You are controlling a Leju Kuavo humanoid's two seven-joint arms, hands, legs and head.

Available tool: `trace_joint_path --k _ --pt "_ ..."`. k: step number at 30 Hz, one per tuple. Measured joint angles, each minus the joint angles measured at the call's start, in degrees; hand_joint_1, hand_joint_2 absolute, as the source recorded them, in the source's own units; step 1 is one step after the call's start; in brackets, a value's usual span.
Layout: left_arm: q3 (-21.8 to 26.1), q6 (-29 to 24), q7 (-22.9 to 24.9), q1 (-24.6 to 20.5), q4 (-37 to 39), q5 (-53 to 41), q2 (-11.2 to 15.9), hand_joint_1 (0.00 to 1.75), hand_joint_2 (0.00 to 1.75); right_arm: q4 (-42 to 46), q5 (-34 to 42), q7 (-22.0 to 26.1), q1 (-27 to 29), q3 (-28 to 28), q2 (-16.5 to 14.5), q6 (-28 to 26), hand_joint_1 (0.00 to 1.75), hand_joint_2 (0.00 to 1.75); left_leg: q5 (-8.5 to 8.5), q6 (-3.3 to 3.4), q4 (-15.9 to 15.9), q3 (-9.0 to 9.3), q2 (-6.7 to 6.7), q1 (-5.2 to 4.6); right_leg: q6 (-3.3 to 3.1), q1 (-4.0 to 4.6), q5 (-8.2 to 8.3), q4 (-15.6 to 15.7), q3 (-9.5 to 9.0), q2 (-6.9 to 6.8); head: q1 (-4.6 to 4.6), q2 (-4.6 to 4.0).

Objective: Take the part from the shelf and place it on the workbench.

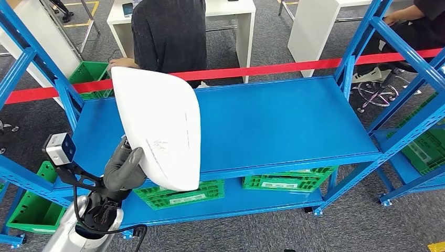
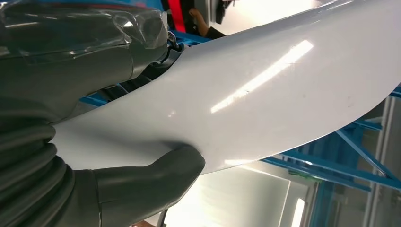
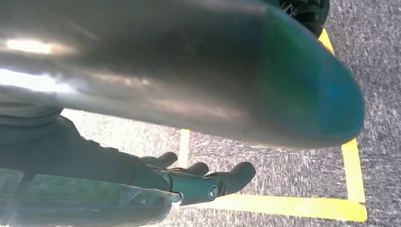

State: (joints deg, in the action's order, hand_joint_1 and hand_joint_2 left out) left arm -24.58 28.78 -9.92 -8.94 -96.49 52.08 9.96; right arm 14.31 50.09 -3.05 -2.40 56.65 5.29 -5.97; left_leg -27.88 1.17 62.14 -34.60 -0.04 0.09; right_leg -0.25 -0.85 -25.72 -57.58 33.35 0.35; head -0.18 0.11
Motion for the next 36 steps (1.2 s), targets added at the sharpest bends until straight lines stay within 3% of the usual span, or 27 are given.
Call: trace_joint_path --k 2,5,6,8,10,11,12,13,14,16,17,20,22,25,26,27,28,30,32,34,36 --pt "-0.2 1.0 0.0 0.0 -0.8 0.3 0.1 1.75 1.75 0.0 0.1 0.0 0.0 0.0 -0.1 0.2 0.00 0.00 1.21 0.88 -4.5 2.30 0.05 -0.48 0.33 0.07 0.20 0.0 0.09 -0.04 0.01 0.00" --pt "-1.1 3.4 -0.2 0.1 -2.0 0.6 0.3 1.75 1.75 0.0 0.5 0.2 0.4 0.0 -0.3 0.4 0.00 0.00 1.93 1.42 -5.5 2.52 0.16 -0.62 1.17 0.11 0.53 0.2 0.30 -0.20 0.01 0.00" --pt "-1.5 3.9 -0.3 0.1 -2.5 0.5 0.3 1.75 1.75 0.0 0.6 0.4 0.6 0.0 -0.4 0.4 0.00 0.00 2.42 1.67 -6.1 2.68 0.25 -0.47 1.24 0.15 -0.04 -0.4 0.59 -0.24 0.04 0.00" --pt "-2.2 4.1 -0.4 0.4 -3.5 0.3 0.3 1.75 1.75 0.0 0.6 0.8 1.0 0.0 -0.4 0.5 0.00 0.00 3.26 1.94 -6.9 2.70 0.44 -0.20 0.82 0.12 -3.12 -4.9 2.42 -0.27 0.09 0.00" --pt "-2.7 3.9 -0.5 1.2 -4.4 -0.3 0.3 1.75 1.75 0.0 0.7 1.1 1.2 0.0 -0.4 0.5 0.00 0.00 3.74 2.04 -6.9 1.96 0.52 -0.33 0.56 -0.01 -6.99 -12.5 5.12 -0.27 0.11 0.00" --pt "-2.9 3.8 -0.5 1.7 -4.8 -0.7 0.3 1.75 1.75 -0.1 0.8 1.2 1.2 0.0 -0.4 0.5 0.00 0.00 3.99 2.01 -6.8 1.53 0.57 -0.38 0.78 -0.09 -8.04 -15.0 5.76 -0.28 0.11 0.00" --pt "-3.1 3.8 -0.5 2.0 -5.1 -1.0 0.3 1.75 1.75 -0.1 0.8 1.3 1.1 0.0 -0.4 0.5 0.00 0.00 4.23 1.94 -6.7 1.08 0.60 -0.41 1.22 -0.14 -8.13 -15.2 5.24 -0.28 0.11 0.00" --pt "-3.3 3.8 -0.6 2.3 -5.4 -1.3 0.3 1.75 1.75 -0.1 0.9 1.4 1.1 0.0 -0.4 0.5 0.00 0.00 4.43 1.83 -6.4 0.62 0.59 -0.41 1.80 -0.23 -7.40 -13.0 3.48 -0.29 0.11 0.00" --pt "-3.4 3.8 -0.7 2.4 -5.7 -1.6 0.3 1.75 1.75 -0.1 0.9 1.4 0.9 0.0 -0.3 0.5 0.00 0.00 4.59 1.70 -6.1 0.17 0.57 -0.40 2.35 -0.34 -6.25 -8.9 0.73 -0.30 0.12 0.00" --pt "-3.6 4.1 -0.9 2.4 -6.2 -2.0 0.3 1.75 1.75 -0.2 1.2 1.6 0.5 0.0 -0.3 0.4 0.00 0.00 4.88 1.25 -5.4 -0.66 0.51 -0.48 2.49 -0.28 -4.65 -1.9 -3.83 -0.19 0.06 0.00" --pt "-3.7 4.4 -1.1 2.4 -6.4 -2.4 0.3 1.75 1.75 -0.2 1.4 1.8 0.4 0.0 -0.3 0.4 0.00 0.00 5.08 0.94 -5.1 -0.94 0.48 -0.52 2.27 -0.17 -4.30 -0.2 -4.71 -0.11 0.06 0.00" --pt "-3.7 5.4 -2.0 2.1 -6.5 -4.0 0.6 1.75 1.75 -0.4 2.3 2.1 0.2 0.0 -0.1 0.0 0.00 0.00 5.69 -0.12 -4.7 -1.36 0.29 -0.38 1.20 -0.05 -3.55 0.1 -3.91 -0.05 0.09 0.00" --pt "-3.4 5.9 -2.6 1.6 -6.3 -4.9 0.9 1.75 1.75 -0.7 2.5 2.2 0.1 -0.1 0.1 -0.2 0.00 0.00 3.49 -0.82 -3.0 -2.26 0.10 -0.14 0.05 -0.32 -2.66 0.3 -3.25 -0.19 0.03 0.00" --pt "-2.5 6.0 -4.6 1.0 -5.7 -7.2 1.5 1.75 1.75 -1.0 2.3 2.3 0.0 -0.1 0.7 -0.1 0.00 0.00 -4.29 -1.78 6.3 -4.90 0.01 0.37 -0.81 -0.25 -1.00 0.2 -1.47 -0.32 -0.05 0.00" --pt "-2.0 5.7 -5.8 1.1 -5.4 -8.1 1.6 1.75 1.75 -1.1 2.2 2.3 0.0 -0.1 0.9 0.1 0.00 0.00 -5.66 -1.93 9.3 -5.30 0.01 0.48 -0.84 -0.15 -0.46 0.2 -0.74 -0.32 -0.05 0.00" --pt "-1.4 5.3 -6.9 1.3 -5.2 -8.7 1.8 1.75 1.75 -1.2 2.0 2.3 0.0 -0.1 1.1 0.3 0.00 0.00 -5.75 -1.93 10.7 -4.92 0.01 0.52 -0.80 -0.03 0.03 0.1 -0.06 -0.31 -0.07 0.00" --pt "-0.8 4.7 -8.0 1.7 -5.0 -9.0 1.8 1.75 1.75 -1.3 1.9 2.3 0.0 -0.1 1.3 0.5 0.00 0.00 -4.86 -1.76 10.1 -3.54 0.00 0.50 -0.77 0.10 0.50 0.1 0.56 -0.27 -0.07 0.00" --pt "0.7 3.8 -9.4 2.8 -5.0 -9.3 1.8 1.75 1.75 -1.3 1.7 2.3 0.3 -0.1 1.6 0.9 0.00 0.00 -2.46 -0.65 3.3 1.87 -0.02 0.24 -0.61 0.32 1.33 0.1 1.39 -0.18 -0.07 0.00" --pt "2.0 3.3 -10.0 4.0 -5.2 -9.5 1.6 1.75 1.75 -1.3 1.7 2.3 0.7 -0.1 1.8 1.3 0.00 0.00 -2.05 0.54 -4.0 6.82 0.02 -0.23 -0.04 0.38 2.10 0.1 1.76 -0.22 -0.02 0.00" --pt "2.9 3.0 -10.4 5.0 -5.5 -9.7 1.4 1.75 1.75 -1.3 1.6 2.3 1.0 0.0 2.1 1.5 0.00 0.00 -2.21 1.16 -6.4 8.08 0.02 -0.77 0.78 0.07 2.89 0.3 1.89 -0.38 -0.05 0.00" --pt "3.5 2.2 -11.2 6.0 -5.6 -9.7 0.9 1.75 1.75 -1.3 1.6 2.3 1.1 0.0 2.5 1.5 0.00 0.00 -0.77 1.86 -7.3 7.60 0.25 -0.84 1.23 0.02 3.13 0.3 2.23 -0.43 -0.07 0.00"
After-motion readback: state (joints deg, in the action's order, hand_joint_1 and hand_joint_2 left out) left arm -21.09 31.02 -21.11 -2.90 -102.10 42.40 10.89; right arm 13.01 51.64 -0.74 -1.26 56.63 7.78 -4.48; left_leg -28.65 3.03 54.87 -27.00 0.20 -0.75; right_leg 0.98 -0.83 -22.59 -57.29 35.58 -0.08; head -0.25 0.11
